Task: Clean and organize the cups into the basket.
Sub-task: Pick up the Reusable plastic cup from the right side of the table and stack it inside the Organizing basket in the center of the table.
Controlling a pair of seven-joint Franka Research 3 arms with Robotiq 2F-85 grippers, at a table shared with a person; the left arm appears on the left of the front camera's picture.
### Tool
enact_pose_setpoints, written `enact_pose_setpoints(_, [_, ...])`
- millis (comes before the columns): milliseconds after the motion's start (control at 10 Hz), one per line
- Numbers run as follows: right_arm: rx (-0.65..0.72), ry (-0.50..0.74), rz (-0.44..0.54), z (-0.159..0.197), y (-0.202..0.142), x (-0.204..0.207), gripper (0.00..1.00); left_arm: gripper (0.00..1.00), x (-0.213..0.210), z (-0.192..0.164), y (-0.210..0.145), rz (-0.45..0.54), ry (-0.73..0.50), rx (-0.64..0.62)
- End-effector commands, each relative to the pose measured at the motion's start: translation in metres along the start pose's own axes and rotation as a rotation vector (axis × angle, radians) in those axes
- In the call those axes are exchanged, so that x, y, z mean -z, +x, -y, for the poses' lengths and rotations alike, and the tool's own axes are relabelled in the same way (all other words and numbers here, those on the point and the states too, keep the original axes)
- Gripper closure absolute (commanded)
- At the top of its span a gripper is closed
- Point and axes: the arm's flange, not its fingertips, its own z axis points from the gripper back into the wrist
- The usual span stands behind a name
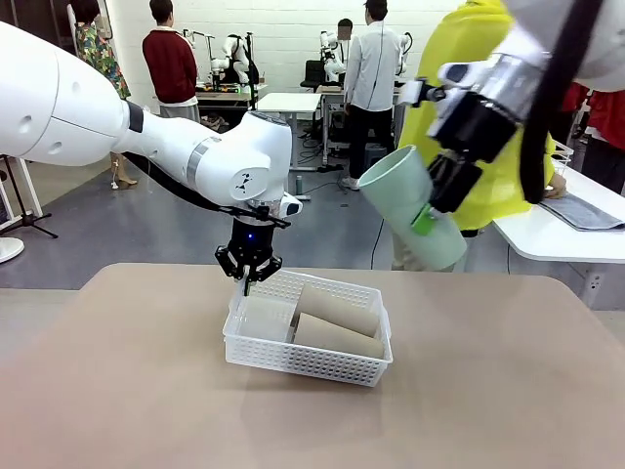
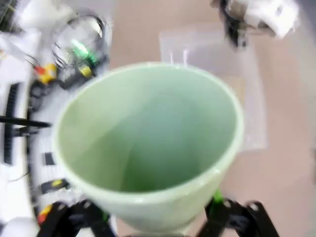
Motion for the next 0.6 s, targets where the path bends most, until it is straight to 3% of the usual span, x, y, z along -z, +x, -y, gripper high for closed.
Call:
enact_pose_setpoints(0, [0.104, 0.036, -0.208, 0.023, 0.021, 0.004, 0.15, 1.0, 0.001, -0.002, -0.003, 0.003, -0.005, 0.002])
enact_pose_setpoints(300, [0.146, 0.009, -0.424, 0.028, 0.049, 0.061, 0.15, 1.0, 0.001, -0.002, -0.003, 0.003, -0.005, 0.002])
enact_pose_setpoints(500, [0.081, -0.01, -0.466, 0.021, 0.067, 0.083, 0.15, 1.0, 0.001, -0.002, -0.003, 0.003, -0.005, 0.002])
